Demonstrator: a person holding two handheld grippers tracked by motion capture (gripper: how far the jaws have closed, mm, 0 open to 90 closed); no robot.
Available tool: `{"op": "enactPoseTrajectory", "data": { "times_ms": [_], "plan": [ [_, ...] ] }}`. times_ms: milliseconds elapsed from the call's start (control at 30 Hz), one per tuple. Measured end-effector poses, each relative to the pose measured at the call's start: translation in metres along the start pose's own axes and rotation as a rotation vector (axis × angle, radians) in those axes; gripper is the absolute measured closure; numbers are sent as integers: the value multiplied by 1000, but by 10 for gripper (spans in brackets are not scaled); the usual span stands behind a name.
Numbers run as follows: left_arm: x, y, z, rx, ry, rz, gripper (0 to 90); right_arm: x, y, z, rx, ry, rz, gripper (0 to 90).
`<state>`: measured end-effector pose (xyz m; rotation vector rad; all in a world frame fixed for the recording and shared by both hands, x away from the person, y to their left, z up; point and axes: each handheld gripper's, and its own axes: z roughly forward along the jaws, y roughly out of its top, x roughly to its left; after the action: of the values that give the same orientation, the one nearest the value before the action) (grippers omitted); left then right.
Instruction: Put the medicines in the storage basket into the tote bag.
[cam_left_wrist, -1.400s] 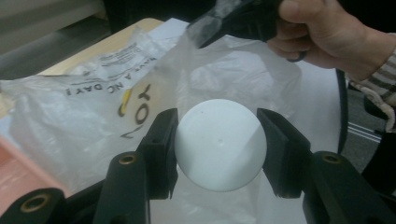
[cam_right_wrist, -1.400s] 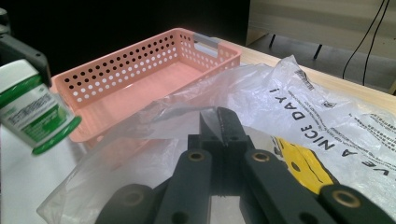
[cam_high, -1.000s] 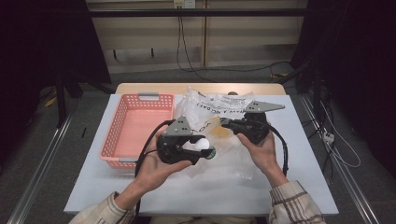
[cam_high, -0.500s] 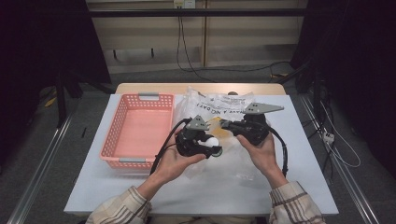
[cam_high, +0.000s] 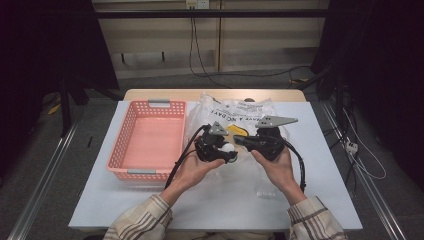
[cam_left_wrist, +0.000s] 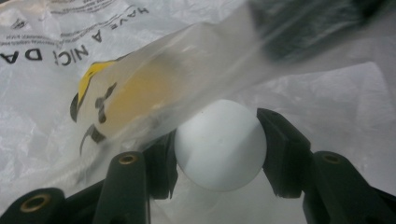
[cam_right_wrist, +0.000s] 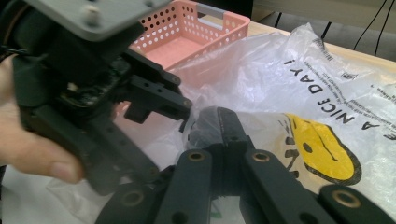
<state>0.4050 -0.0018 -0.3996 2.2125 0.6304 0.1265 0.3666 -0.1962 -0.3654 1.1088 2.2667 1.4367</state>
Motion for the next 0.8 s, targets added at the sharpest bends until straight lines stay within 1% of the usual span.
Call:
{"op": "enactPoseTrajectory", "data": {
  "times_ms": [67,133,267,300,333,433,467,500,633,733,800],
  "plan": [
    [3,-2,3,8,25,-3,510,0,-2,2,8,1,0,900],
    [5,-4,7,12,45,-13,510,0,-3,4,15,4,-1,900],
    [10,-7,12,21,67,-26,510,0,-5,5,20,7,7,900],
    [11,-8,13,25,80,-26,510,0,-5,6,21,7,11,900],
    [13,-8,14,27,83,-33,510,0,-6,7,25,8,11,900],
    [17,-10,17,26,110,-57,509,0,-9,10,40,13,10,900],
    [17,-10,18,31,120,-51,509,0,-10,11,44,14,7,900],
    [18,-10,19,30,128,-55,510,1,-10,12,46,16,7,900],
    [23,-12,24,45,151,-75,509,2,-13,17,66,17,3,900],
    [25,-14,28,64,178,-67,509,2,-14,19,75,18,1,900],
    [26,-14,28,62,178,-79,509,2,-14,20,76,18,2,900]
  ]
}}
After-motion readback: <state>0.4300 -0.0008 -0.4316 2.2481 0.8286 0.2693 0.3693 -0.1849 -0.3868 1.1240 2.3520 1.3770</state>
